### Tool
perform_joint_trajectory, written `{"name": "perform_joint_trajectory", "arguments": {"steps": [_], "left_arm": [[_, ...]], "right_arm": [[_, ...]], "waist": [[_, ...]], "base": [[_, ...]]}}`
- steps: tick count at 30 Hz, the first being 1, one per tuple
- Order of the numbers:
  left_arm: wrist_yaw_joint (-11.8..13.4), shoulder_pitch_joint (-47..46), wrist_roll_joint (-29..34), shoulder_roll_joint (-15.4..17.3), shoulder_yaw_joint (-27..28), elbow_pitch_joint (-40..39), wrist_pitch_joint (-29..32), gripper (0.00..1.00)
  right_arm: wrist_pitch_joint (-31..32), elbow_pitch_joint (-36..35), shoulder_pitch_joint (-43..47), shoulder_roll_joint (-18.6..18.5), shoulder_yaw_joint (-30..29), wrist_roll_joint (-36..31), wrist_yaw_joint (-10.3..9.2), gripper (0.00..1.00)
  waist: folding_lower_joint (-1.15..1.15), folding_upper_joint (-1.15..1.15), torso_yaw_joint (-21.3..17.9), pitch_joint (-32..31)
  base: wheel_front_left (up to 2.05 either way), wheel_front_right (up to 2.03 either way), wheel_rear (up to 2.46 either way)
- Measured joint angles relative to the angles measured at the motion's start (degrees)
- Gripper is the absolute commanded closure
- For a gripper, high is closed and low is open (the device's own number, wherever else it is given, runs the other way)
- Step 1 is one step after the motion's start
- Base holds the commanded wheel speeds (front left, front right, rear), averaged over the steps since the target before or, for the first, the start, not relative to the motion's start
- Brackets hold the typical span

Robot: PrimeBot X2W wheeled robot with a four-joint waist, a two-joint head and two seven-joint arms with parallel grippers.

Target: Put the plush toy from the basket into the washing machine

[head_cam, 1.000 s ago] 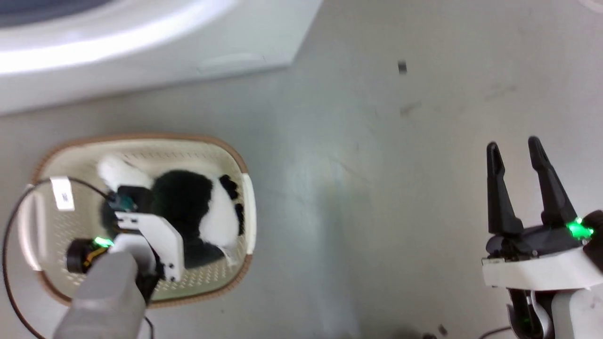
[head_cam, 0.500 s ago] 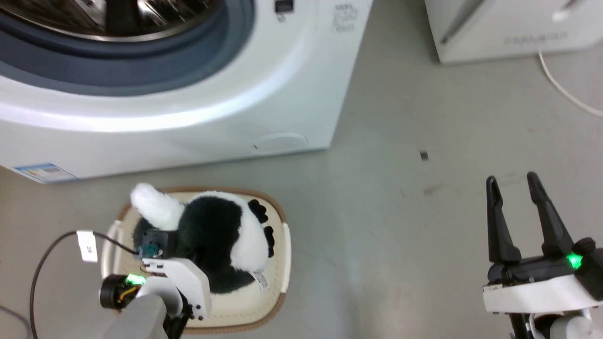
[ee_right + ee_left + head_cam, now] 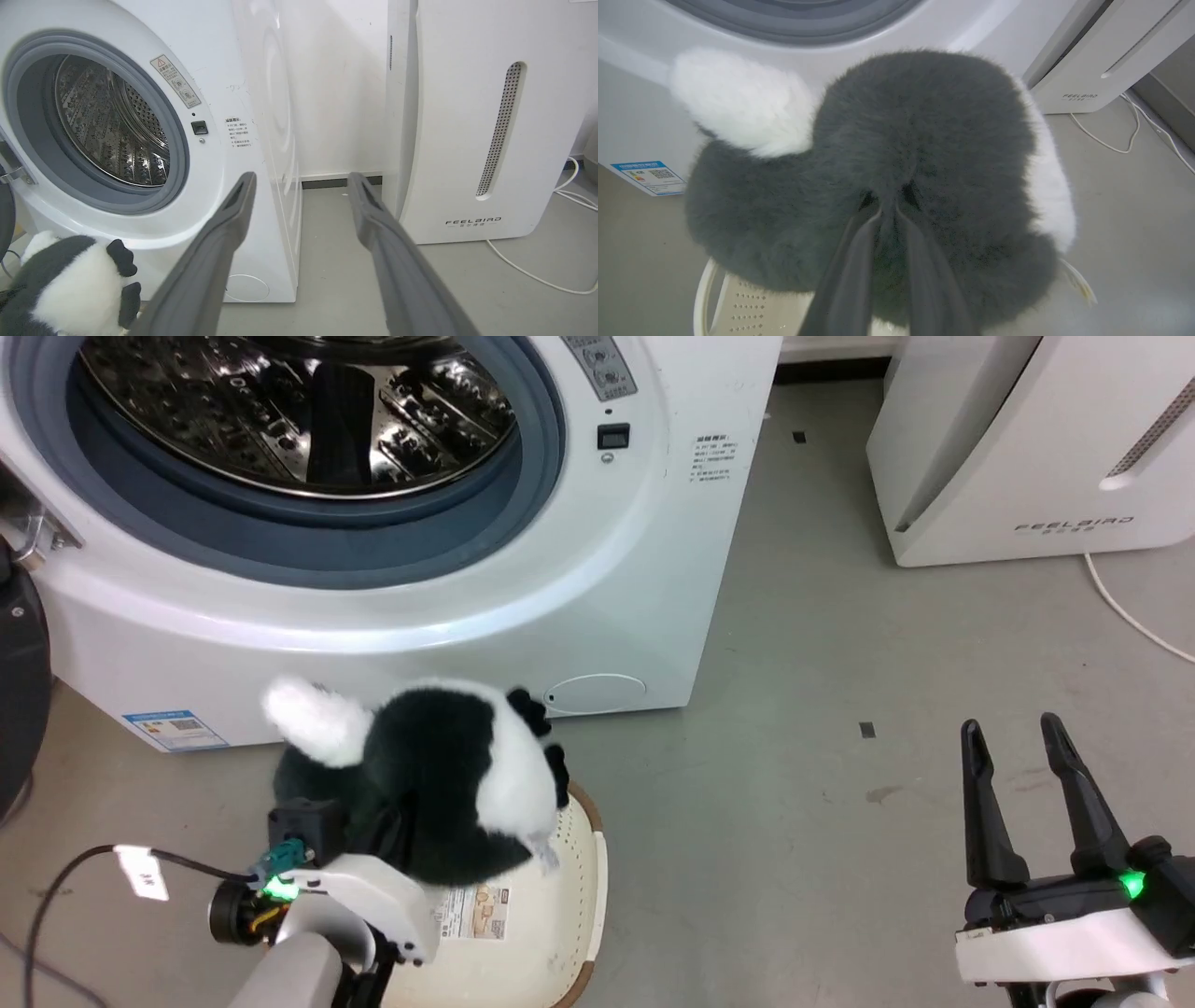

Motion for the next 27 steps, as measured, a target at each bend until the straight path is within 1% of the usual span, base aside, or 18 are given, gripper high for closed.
{"name": "perform_joint_trajectory", "arguments": {"steps": [3,9,12,15,18,21,27], "left_arm": [[-0.1,1.54,1.6,0.12,1.76,-6.41,-0.01,1.0],[-0.01,2.69,4.65,0.27,7.51,-18.9,-0.01,1.0],[0.0,2.58,5.66,0.81,10.36,-23.77,0.0,1.0],[-0.01,0.7,5.8,1.88,13.15,-27.05,0.0,1.0],[-0.02,-3.8,5.76,3.72,15.46,-28.53,-0.01,1.0],[-0.08,-9.54,5.7,6.54,17.03,-29.06,0.42,1.0],[-0.08,-23.0,5.63,12.56,19.23,-29.39,5.47,1.0]], "right_arm": [[0.0,-0.18,0.14,0.0,0.15,0.01,0.0,0.0],[0.0,-1.23,0.13,0.0,0.6,0.01,0.0,0.0],[0.0,-1.78,0.08,0.0,0.99,0.01,0.0,0.0],[0.0,-2.53,-0.26,0.0,0.81,0.22,0.0,0.0],[0.0,-3.11,-1.2,0.0,1.02,0.83,0.0,0.0],[0.0,-3.52,-2.53,0.0,1.34,1.32,0.0,0.0],[0.0,-5.12,-4.95,0.0,1.4,3.22,0.0,0.0]], "waist": [[0.0,0.0,-0.3,-0.09],[0.0,0.0,-1.47,1.58],[0.0,0.0,-2.23,3.19],[0.0,0.0,-3.03,5.35],[0.01,0.0,-3.9,7.96],[0.01,0.0,-4.87,10.99],[0.01,0.0,-7.05,17.74]], "base": [[0.0,0.0,0.0],[0.0,0.0,0.0],[0.0,0.0,0.0],[0.0,0.0,0.0],[0.0,0.0,0.0],[0.0,0.0,0.0],[0.0,0.0,0.0]]}}
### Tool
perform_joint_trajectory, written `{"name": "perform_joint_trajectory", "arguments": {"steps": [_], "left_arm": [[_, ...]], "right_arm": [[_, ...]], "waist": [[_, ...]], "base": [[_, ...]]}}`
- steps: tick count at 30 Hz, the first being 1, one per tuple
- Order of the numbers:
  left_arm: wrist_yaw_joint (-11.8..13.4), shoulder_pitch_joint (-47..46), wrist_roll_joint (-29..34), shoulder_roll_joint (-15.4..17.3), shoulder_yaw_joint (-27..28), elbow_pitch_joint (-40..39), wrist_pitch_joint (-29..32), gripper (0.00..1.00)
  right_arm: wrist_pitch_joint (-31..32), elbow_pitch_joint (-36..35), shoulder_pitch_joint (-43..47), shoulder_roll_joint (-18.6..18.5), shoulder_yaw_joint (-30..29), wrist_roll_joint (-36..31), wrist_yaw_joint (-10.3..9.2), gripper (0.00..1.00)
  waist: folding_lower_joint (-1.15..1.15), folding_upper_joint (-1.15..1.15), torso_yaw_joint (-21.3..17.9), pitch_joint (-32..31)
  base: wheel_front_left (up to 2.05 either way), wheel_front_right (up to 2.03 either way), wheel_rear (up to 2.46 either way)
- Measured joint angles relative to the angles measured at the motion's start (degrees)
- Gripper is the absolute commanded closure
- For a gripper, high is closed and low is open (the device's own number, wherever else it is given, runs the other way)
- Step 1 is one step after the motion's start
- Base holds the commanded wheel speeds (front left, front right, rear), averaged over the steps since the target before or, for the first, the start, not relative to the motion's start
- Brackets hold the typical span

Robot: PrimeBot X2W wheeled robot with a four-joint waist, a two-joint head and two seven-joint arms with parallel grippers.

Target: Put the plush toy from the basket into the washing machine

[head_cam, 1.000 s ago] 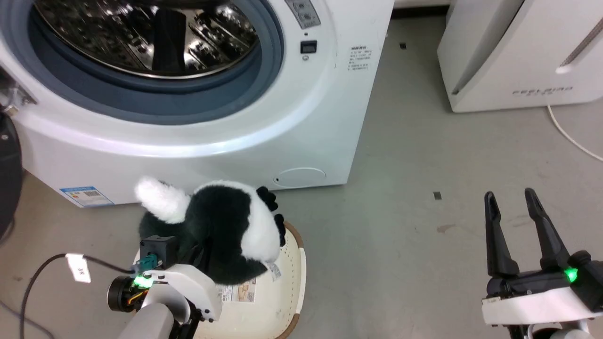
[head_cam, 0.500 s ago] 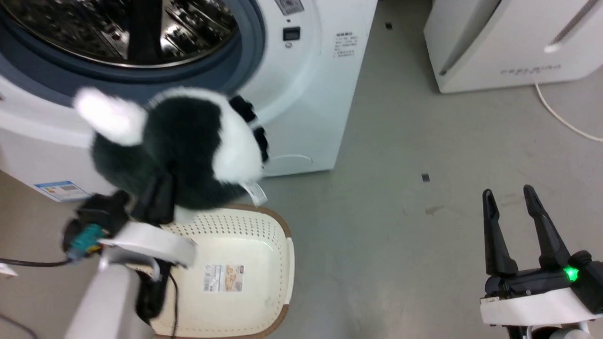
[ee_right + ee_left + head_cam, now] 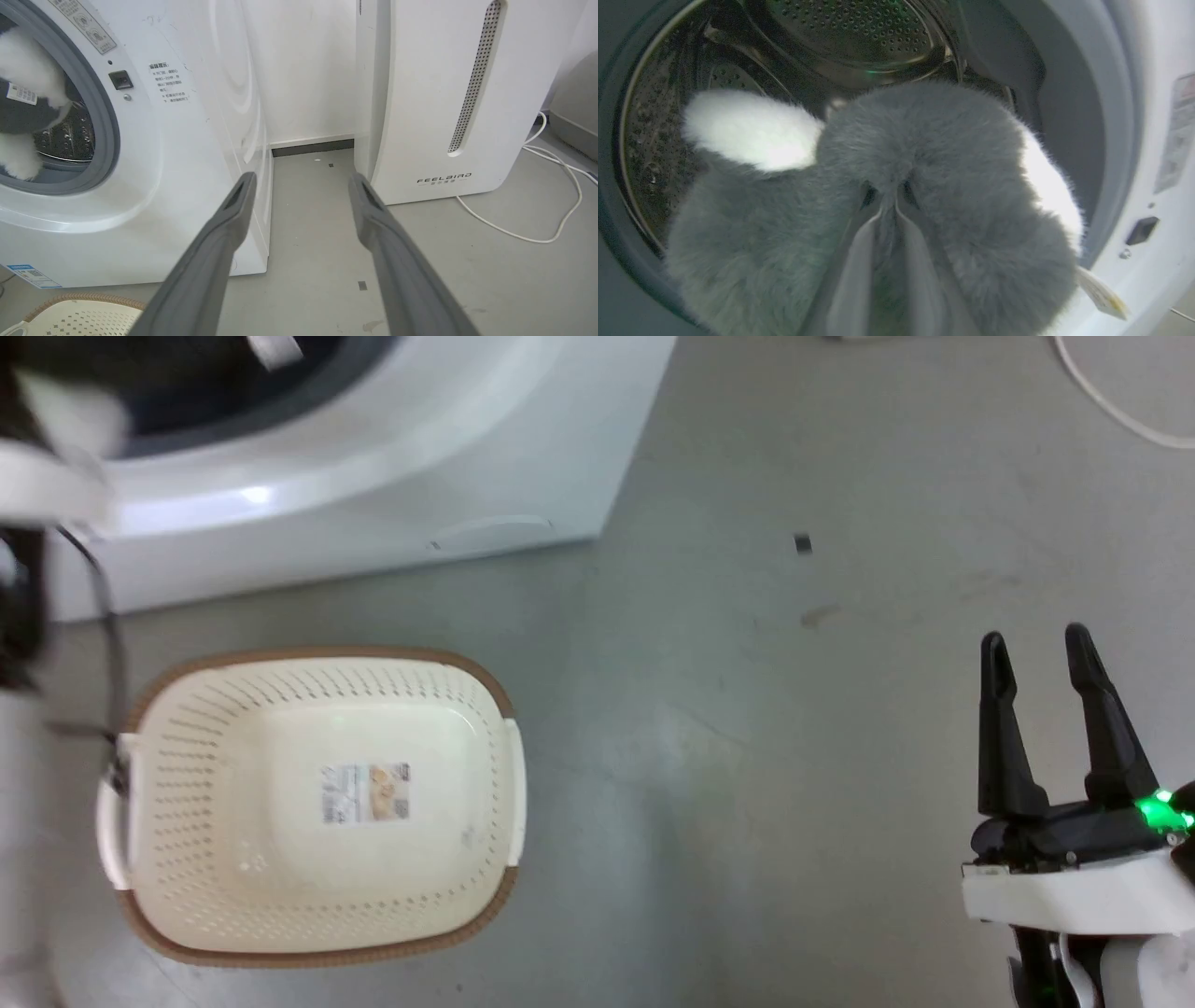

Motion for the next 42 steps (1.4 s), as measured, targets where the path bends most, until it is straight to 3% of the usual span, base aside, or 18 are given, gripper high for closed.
{"name": "perform_joint_trajectory", "arguments": {"steps": [8,12,22,32,34,42], "left_arm": [[-0.88,-19.06,1.94,8.14,-1.19,7.78,7.76,1.0],[-0.78,-29.5,4.36,11.15,-2.24,13.33,8.72,1.0],[-0.96,-39.35,9.64,14.05,-8.78,29.37,14.44,1.0],[-1.94,-44.23,9.45,14.52,-14.46,34.87,16.37,1.0],[-1.99,-44.2,8.79,14.04,-15.24,35.88,14.67,0.0],[-2.03,-37.84,4.26,10.29,-18.05,41.73,6.76,0.0]], "right_arm": [[0.0,-0.78,-2.2,0.0,2.13,2.47,0.0,0.0],[0.0,-1.22,-2.81,0.0,2.93,3.43,0.0,0.0],[0.0,-2.15,-4.35,0.0,5.37,5.48,0.0,0.0],[0.0,-2.13,-4.72,0.0,4.82,5.42,0.0,0.0],[0.0,-2.04,-4.91,0.0,4.03,5.32,0.0,0.0],[0.0,-1.72,-5.92,0.0,0.3,1.71,0.0,0.0]], "waist": [[0.0,0.0,-3.43,9.14],[0.0,0.0,-5.22,13.34],[0.01,0.0,-8.79,20.67],[0.0,0.0,-8.57,21.87],[0.0,0.0,-8.08,21.45],[0.0,0.0,-5.75,16.36]], "base": [[0.0,0.0,0.0],[0.0,0.0,0.0],[0.0,0.0,0.0],[0.0,0.0,0.0],[0.0,0.0,0.0],[0.0,0.0,0.0]]}}
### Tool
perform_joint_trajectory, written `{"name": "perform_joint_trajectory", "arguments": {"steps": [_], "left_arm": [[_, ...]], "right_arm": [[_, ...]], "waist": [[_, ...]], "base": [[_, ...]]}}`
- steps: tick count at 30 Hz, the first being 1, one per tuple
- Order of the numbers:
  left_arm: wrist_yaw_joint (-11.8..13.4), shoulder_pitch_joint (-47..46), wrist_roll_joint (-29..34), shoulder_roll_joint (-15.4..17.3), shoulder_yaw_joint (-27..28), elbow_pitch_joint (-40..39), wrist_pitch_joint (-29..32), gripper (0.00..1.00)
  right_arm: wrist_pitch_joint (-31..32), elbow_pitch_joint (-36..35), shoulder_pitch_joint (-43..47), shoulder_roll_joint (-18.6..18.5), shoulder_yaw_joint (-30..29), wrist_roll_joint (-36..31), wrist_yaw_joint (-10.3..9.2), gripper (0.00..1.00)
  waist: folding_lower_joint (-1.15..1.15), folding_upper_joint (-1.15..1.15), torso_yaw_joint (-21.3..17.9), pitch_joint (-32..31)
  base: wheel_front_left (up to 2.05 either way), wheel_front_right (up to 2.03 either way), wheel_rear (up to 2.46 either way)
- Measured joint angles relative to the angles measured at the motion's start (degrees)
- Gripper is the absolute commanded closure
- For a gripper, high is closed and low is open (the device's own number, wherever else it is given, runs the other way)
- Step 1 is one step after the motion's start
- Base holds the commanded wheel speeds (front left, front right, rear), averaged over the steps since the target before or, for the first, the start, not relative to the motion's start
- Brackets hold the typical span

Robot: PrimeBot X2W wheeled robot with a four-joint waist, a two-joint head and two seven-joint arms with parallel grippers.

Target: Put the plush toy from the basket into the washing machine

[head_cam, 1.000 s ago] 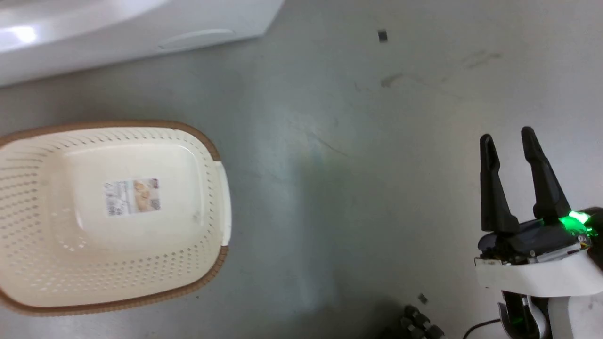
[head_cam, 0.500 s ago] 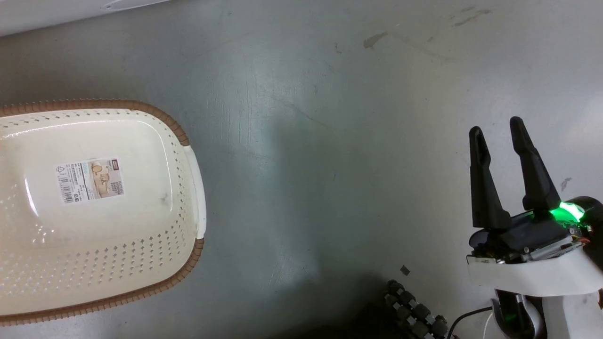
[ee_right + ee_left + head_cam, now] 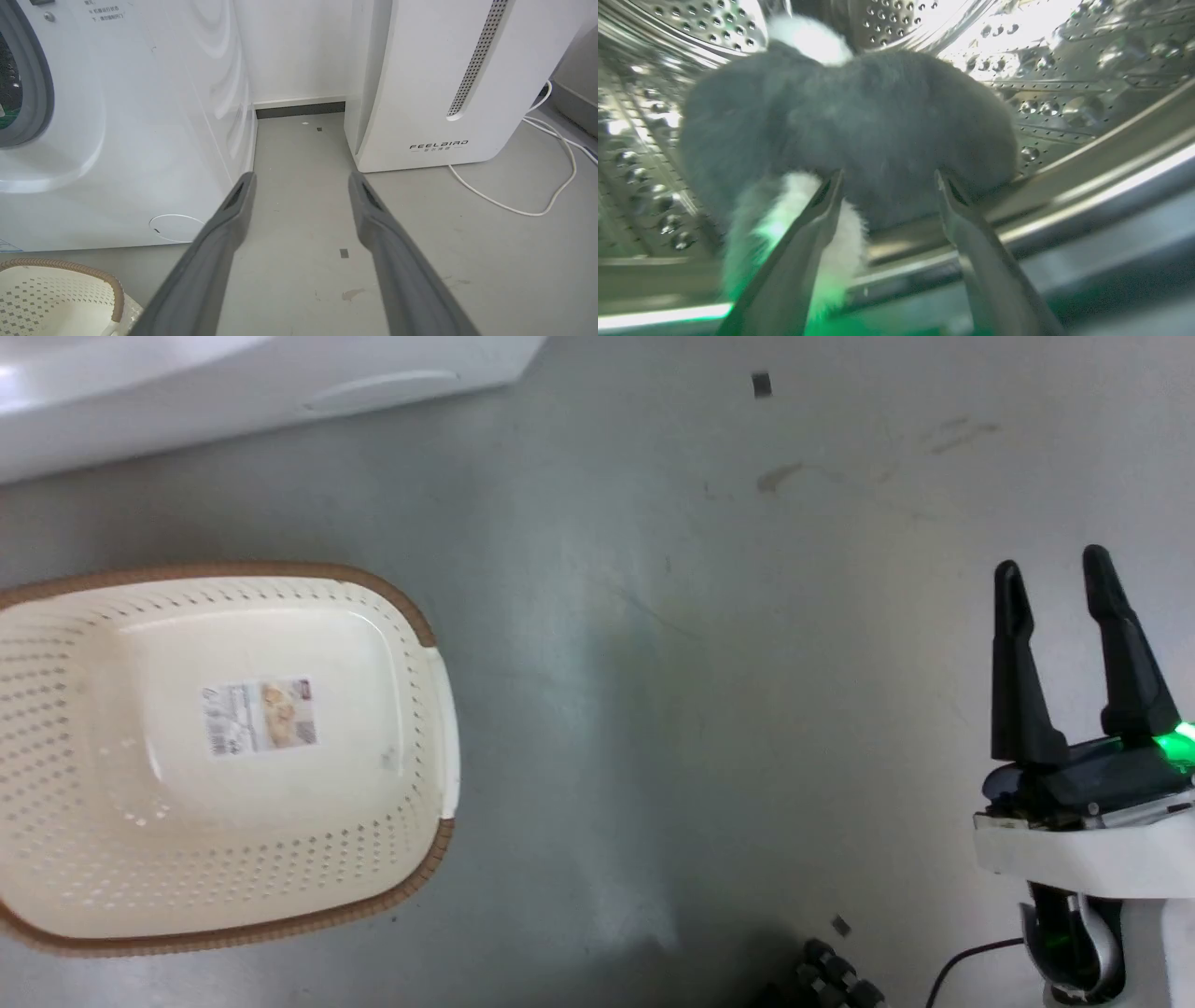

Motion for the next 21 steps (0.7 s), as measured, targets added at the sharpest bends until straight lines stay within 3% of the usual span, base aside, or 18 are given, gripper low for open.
{"name": "perform_joint_trajectory", "arguments": {"steps": [7,12,16,21], "left_arm": [[0.0,9.19,-4.69,-4.42,-1.66,2.97,-9.39,0.0],[0.0,17.36,-8.04,-7.59,-1.74,1.0,-12.04,0.0],[0.45,25.88,-9.16,-9.67,1.69,-7.35,-12.32,0.0],[3.0,39.67,-8.66,-13.33,6.65,-21.65,-12.35,0.0]], "right_arm": [[0.0,1.05,0.17,0.0,-2.1,-3.68,0.0,0.0],[0.0,2.2,1.69,-0.01,-3.08,-5.73,0.0,0.0],[0.0,2.8,3.53,-0.01,-3.72,-6.9,0.0,0.0],[0.0,3.43,5.4,0.0,-3.9,-7.46,0.0,0.0]], "waist": [[-0.01,0.0,2.7,-8.51],[-0.01,0.0,5.09,-15.63],[-0.01,0.0,7.31,-21.17],[-0.01,0.0,10.18,-27.37]], "base": [[0.0,0.0,0.0],[0.0,0.0,0.0],[0.0,0.0,0.0],[0.0,0.0,0.0]]}}
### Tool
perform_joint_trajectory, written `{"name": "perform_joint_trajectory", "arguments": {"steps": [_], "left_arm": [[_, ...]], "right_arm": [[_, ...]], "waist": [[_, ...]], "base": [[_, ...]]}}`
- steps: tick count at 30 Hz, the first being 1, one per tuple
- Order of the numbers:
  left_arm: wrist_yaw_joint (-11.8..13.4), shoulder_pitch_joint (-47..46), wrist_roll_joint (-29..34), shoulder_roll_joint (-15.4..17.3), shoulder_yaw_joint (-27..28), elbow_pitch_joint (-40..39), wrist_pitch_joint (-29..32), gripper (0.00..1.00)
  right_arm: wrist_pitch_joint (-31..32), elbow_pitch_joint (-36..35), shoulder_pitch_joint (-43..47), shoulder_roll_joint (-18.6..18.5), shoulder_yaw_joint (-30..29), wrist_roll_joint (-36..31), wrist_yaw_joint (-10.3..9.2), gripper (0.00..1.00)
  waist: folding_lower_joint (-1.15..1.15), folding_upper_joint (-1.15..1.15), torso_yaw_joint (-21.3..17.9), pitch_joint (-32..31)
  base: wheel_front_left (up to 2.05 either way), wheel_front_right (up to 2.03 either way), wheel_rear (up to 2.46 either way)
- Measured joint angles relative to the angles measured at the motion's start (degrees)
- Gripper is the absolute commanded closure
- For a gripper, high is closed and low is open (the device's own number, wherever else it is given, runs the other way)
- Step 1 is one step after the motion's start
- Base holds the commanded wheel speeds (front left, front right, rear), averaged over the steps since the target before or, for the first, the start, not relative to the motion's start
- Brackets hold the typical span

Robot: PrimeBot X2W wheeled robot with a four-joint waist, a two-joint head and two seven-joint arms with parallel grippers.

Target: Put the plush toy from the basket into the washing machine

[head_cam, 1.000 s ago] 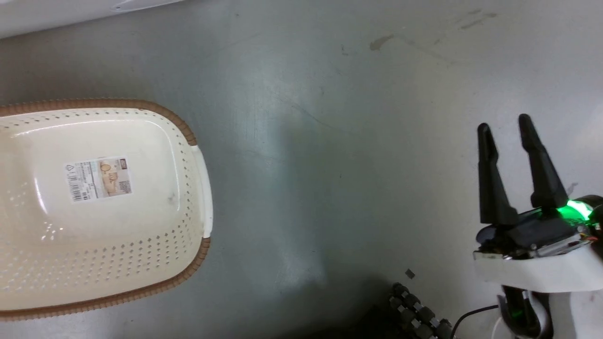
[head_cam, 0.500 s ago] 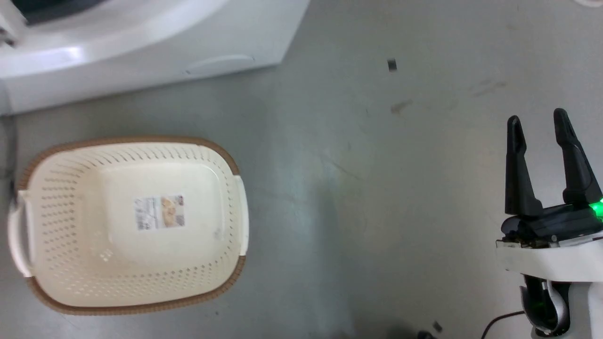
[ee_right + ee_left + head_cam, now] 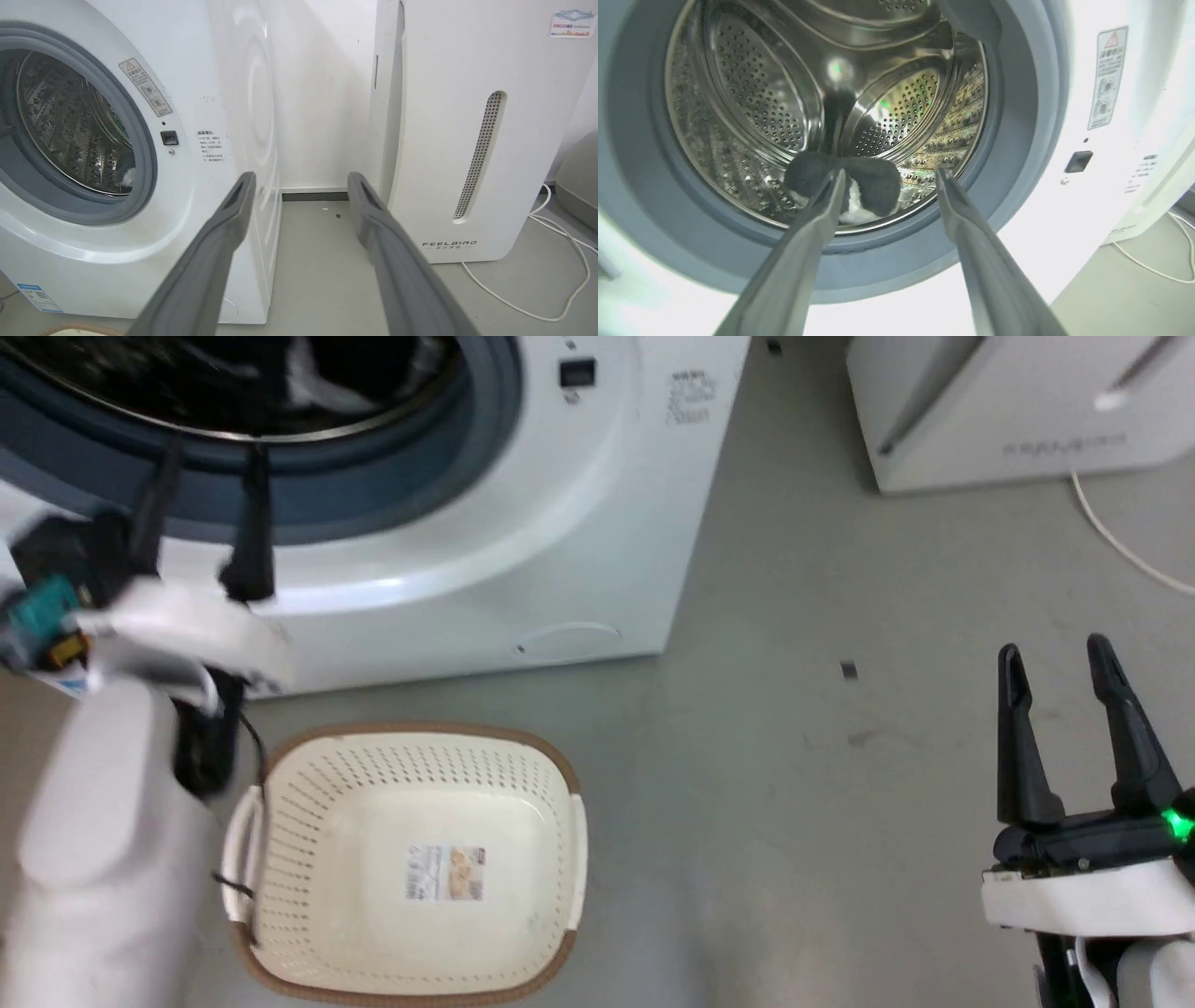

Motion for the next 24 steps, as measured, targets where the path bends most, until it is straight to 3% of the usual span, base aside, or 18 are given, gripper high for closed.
{"name": "perform_joint_trajectory", "arguments": {"steps": [11,18,24], "left_arm": [[2.82,24.52,6.0,-8.66,6.58,-23.49,-0.03,0.0],[4.86,35.51,11.4,-12.96,7.22,-27.81,-0.03,0.0],[4.87,40.11,14.21,-14.97,7.13,-28.05,-0.03,0.0]], "right_arm": [[0.0,0.55,3.86,0.0,0.19,-0.49,0.0,0.0],[0.0,1.4,6.03,0.0,0.7,-0.4,0.0,0.0],[0.0,2.13,7.27,0.0,1.53,-0.4,0.0,0.0]], "waist": [[-0.01,0.0,5.34,-9.46],[-0.01,0.0,7.08,-13.05],[-0.01,0.0,8.36,-14.4]], "base": [[0.0,0.0,0.0],[0.0,0.0,0.0],[0.0,0.0,0.0]]}}
